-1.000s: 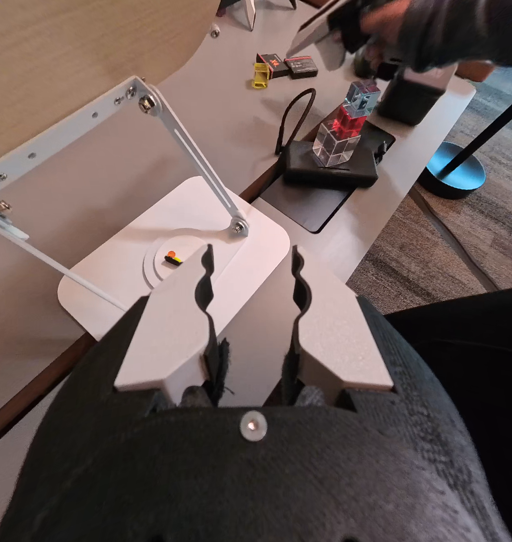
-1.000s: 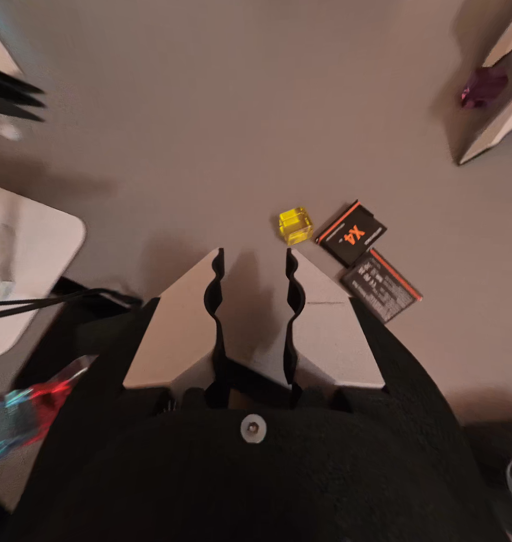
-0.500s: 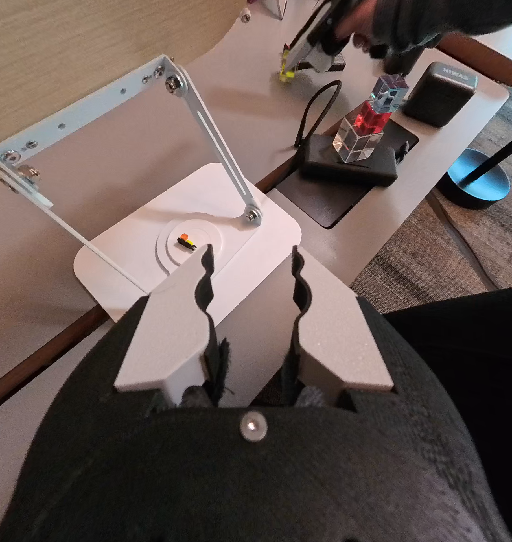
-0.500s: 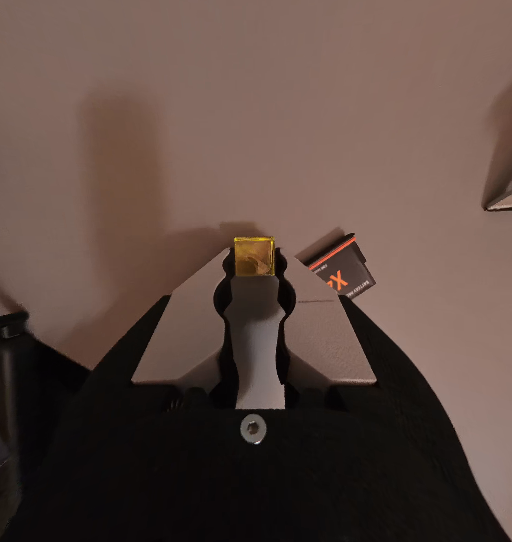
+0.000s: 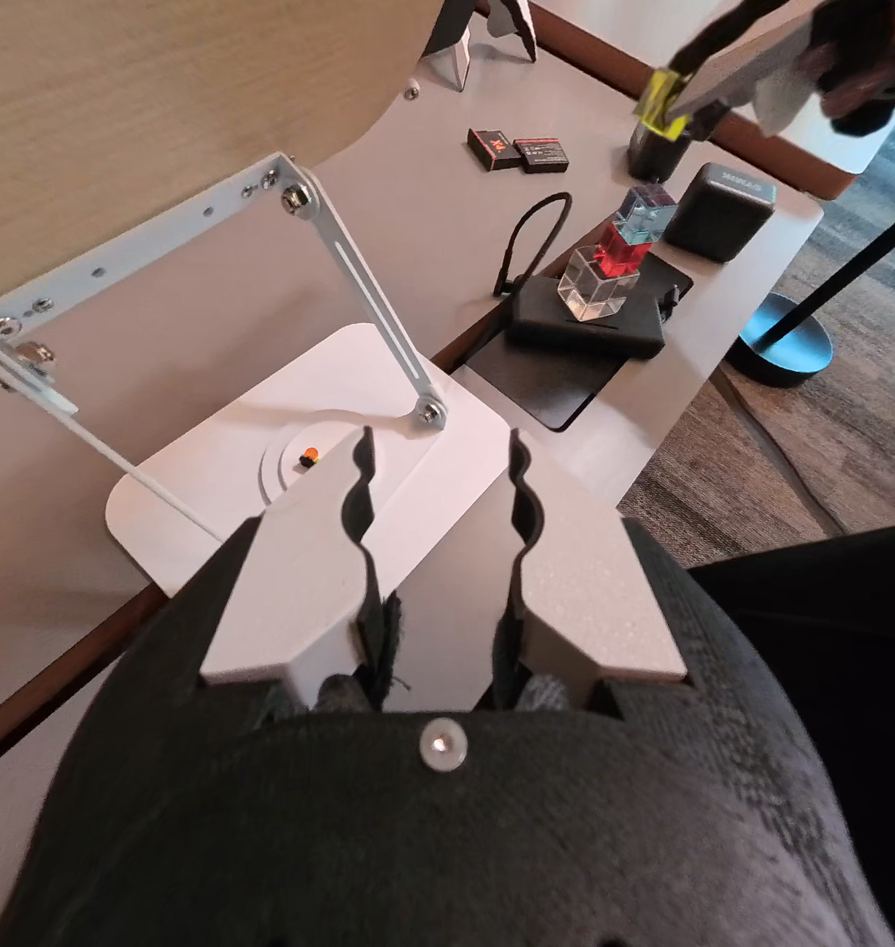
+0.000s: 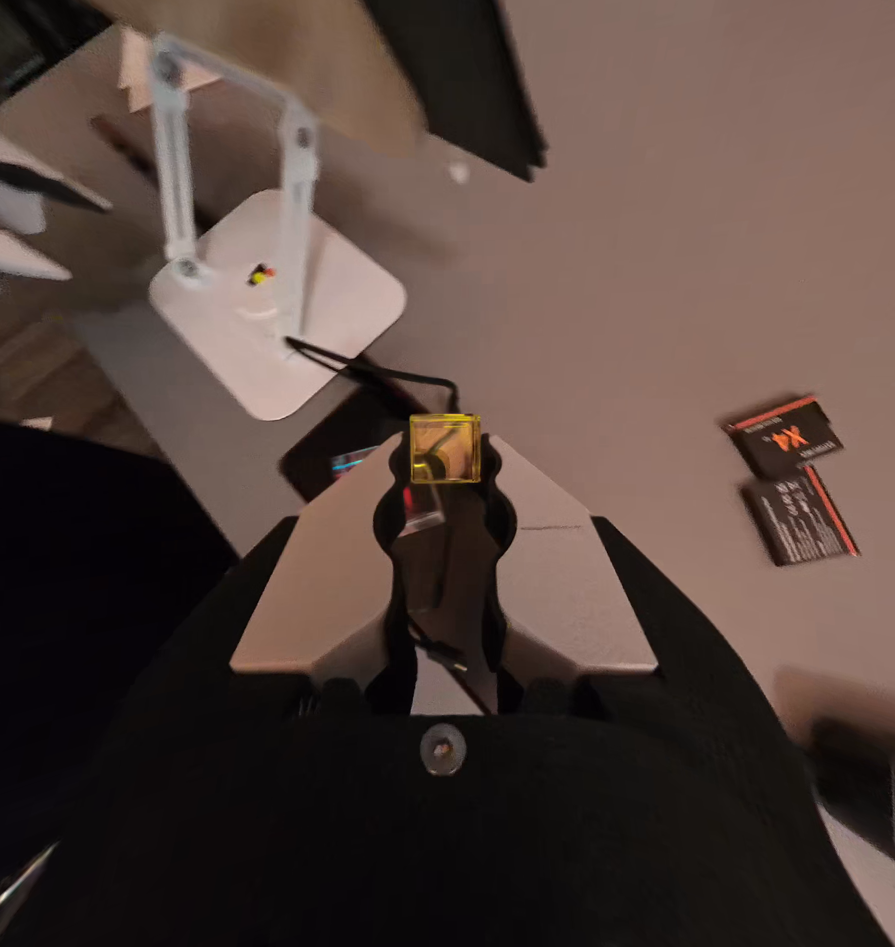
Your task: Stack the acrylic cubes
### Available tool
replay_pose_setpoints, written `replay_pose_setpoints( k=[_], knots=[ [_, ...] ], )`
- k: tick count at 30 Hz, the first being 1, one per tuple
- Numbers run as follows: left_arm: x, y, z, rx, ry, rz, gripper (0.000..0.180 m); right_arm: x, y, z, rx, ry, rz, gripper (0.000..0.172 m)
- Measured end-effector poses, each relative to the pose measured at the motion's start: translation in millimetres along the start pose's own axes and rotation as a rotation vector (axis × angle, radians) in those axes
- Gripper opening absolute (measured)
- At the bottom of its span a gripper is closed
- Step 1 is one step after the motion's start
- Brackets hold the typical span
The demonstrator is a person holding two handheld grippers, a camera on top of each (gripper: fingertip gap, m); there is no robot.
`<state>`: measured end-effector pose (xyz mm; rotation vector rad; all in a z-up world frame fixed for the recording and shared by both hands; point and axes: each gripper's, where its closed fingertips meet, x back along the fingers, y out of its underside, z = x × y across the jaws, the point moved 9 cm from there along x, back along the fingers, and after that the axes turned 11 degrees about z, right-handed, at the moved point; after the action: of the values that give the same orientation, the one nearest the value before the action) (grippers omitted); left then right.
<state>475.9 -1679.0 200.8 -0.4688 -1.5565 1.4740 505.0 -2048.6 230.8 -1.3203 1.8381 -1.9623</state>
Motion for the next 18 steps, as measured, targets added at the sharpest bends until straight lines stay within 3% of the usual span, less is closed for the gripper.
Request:
replay_pose_setpoints(
  k=[7, 18],
  knots=[
    [-7, -4, 3, -0.015, 0.041, 0.003, 0.052, -10, -6, -28, 0.110, -0.124, -0.133, 0.026],
    [3, -3, 5, -0.026, 0.034, -0.001, 0.052, -20, 2, -38, 0.212, -0.084, -0.207, 0.026]
  ],
)
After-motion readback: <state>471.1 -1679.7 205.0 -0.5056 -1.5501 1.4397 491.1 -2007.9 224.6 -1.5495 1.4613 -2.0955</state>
